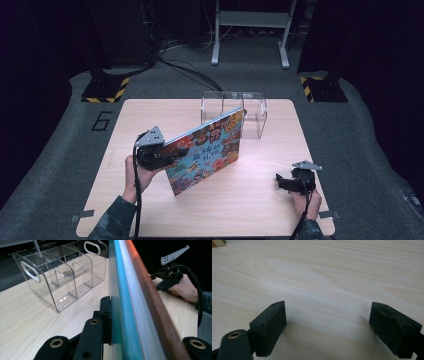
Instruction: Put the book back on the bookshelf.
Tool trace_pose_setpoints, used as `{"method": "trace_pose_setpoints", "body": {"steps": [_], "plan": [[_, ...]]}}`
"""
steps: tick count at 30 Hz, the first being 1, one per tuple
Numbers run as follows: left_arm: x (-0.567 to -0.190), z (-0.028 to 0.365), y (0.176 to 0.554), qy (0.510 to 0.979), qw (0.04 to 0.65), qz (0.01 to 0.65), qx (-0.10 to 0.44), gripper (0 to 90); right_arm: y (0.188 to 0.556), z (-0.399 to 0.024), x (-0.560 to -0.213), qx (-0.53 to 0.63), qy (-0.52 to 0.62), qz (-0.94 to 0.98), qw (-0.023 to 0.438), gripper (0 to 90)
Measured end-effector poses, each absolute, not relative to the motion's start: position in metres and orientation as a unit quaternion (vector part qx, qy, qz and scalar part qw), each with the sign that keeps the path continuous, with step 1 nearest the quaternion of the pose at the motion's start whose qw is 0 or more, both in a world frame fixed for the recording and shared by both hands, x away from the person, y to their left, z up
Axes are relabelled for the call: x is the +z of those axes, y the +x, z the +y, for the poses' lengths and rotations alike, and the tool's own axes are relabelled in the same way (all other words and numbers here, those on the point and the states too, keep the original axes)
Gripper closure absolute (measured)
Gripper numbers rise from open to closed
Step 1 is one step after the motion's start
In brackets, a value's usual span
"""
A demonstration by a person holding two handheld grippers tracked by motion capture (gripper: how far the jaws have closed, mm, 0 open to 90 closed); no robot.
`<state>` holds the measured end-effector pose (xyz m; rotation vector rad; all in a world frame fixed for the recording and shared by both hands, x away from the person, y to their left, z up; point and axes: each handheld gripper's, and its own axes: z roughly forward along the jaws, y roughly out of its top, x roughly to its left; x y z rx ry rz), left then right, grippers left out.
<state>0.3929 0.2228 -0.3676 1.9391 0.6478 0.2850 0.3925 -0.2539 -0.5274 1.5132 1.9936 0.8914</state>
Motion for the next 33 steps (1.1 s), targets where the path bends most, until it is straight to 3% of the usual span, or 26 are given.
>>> {"method": "trace_pose_setpoints", "body": {"steps": [33], "plan": [[-0.302, 0.216, 0.442, 0.778, 0.540, 0.300, 0.114, 80.6, 0.393, -0.253, -0.528, 0.330, 0.553, 0.727, 0.239, 14.5]]}}
